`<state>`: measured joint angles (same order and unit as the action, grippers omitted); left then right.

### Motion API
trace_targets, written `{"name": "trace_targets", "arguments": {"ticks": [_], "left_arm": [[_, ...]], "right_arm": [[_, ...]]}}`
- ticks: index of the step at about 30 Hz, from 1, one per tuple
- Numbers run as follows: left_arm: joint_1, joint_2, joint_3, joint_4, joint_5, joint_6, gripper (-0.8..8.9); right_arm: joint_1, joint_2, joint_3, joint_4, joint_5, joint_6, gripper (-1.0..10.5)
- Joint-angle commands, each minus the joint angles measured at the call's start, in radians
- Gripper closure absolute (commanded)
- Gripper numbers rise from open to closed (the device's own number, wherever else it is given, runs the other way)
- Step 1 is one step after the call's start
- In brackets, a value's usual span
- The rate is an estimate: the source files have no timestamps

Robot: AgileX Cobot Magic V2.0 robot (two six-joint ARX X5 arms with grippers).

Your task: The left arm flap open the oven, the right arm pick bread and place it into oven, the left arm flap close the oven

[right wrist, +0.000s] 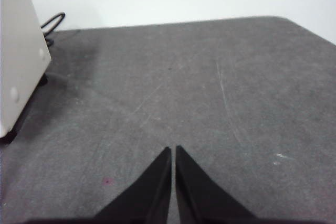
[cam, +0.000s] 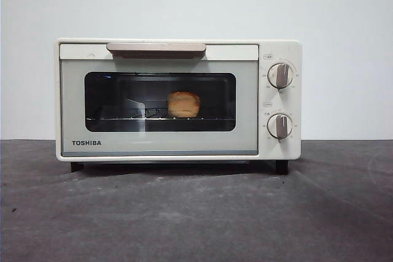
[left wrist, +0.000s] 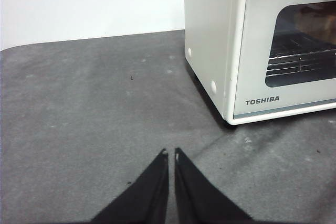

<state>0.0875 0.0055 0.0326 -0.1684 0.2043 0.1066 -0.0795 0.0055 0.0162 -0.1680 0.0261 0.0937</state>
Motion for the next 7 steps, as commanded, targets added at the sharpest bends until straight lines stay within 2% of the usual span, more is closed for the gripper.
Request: {"name": "trace_targets", "arguments": {"ticks": [1,3,7], "left_arm": [[0.003,-0.002,-0.021,-0.008,-0.003,0.008,7.85],[0.003,-0.002,-0.021,-0.008,-0.003,0.008,7.85],[0.003,-0.002,-0.021,-0.008,-0.003,0.008,7.85]], "right_arm": [[-0.002,-0.002,-0.006,-0.017,-0.005,0.007,9.4],[-0.002,-0.002,-0.006,-0.013,-0.020,0.039,9.4],[-0.002,-0.002,-0.006,0.010,-0.026,0.037,9.4]]}}
